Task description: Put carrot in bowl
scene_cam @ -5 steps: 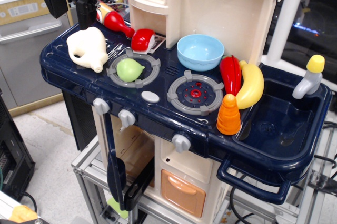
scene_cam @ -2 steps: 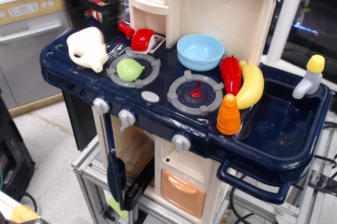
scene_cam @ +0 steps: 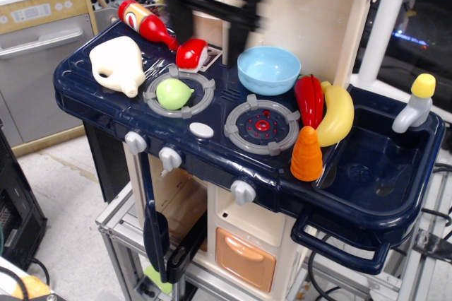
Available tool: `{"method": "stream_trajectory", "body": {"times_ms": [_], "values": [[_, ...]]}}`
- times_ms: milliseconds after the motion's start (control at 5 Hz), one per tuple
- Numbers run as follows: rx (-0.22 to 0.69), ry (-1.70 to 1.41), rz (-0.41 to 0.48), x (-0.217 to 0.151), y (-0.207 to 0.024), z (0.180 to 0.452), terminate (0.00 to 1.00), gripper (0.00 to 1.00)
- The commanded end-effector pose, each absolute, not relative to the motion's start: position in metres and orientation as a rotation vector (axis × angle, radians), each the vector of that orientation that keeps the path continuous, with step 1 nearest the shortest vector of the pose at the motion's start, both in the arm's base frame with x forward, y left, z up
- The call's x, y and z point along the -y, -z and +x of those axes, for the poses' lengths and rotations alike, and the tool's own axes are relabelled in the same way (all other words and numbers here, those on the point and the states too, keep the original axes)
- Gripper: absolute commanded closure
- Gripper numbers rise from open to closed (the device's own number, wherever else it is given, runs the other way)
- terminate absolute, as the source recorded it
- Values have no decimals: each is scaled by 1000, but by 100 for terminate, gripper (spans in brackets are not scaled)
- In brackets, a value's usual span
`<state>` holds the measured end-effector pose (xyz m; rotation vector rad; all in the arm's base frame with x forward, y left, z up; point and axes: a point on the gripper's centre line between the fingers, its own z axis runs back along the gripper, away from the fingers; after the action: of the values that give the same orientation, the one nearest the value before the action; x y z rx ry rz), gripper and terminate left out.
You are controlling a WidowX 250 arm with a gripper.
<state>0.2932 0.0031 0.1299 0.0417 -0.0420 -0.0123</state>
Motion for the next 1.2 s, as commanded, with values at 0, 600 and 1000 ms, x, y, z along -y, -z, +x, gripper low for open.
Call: {"method": "stream_trajectory", "body": {"times_ms": [0,600,1000], "values": [[128,-214,-13,77,-146,299,0,0],[234,-352,-19,93,-112,302,0,0],[300,-374,-50,92,-82,314,0,0]]}}
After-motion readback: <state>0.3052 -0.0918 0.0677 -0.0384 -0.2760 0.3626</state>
